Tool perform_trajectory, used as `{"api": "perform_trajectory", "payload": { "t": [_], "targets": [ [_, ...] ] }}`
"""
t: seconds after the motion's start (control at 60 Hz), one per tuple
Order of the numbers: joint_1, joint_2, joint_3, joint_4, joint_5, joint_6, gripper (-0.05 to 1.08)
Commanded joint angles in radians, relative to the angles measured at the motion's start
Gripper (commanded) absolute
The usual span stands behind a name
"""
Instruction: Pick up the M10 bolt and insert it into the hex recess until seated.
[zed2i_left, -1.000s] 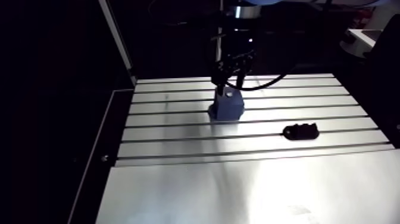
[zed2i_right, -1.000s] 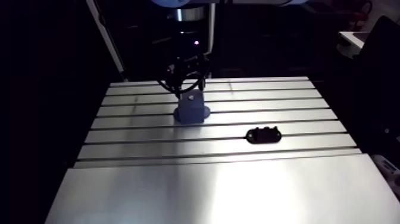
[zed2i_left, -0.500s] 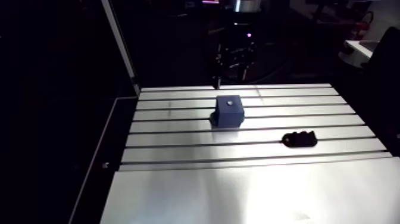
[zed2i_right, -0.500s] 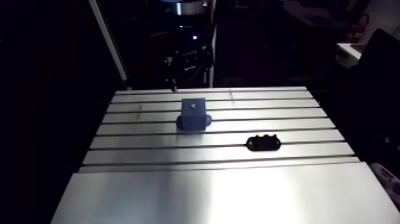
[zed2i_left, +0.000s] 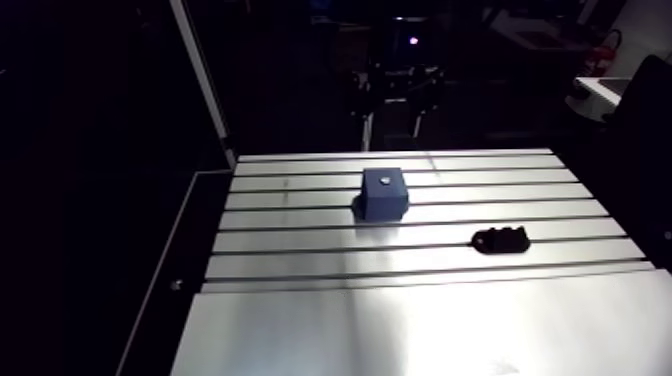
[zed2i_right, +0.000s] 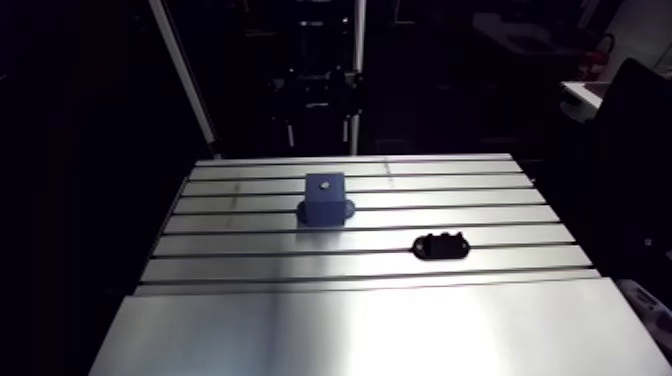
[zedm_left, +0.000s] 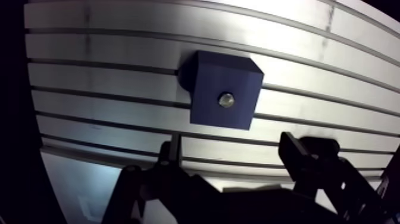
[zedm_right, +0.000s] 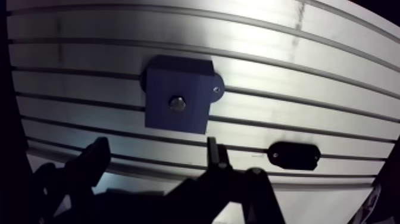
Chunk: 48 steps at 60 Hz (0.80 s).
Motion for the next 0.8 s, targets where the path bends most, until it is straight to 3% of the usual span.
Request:
{"api": "perform_trajectory", "payload": {
  "t": [0.017,0.183,0.5,0.6,0.8],
  "targets": [
    [-0.007,0.011,-0.011,0.034,-0.006,0.098,1.01],
    [-0.009,0.013,0.003,0.026,-0.037,0.091,1.07],
    [-0.008,0.013,0.022,-0.014,-0.034,0.089,1.07],
    [-0.008,0.022,0.024,-0.014,-0.024,0.091,1.08],
    [-0.006,0.03,0.036,-0.015,-0.027,0.097,1.08]
  ]
}}
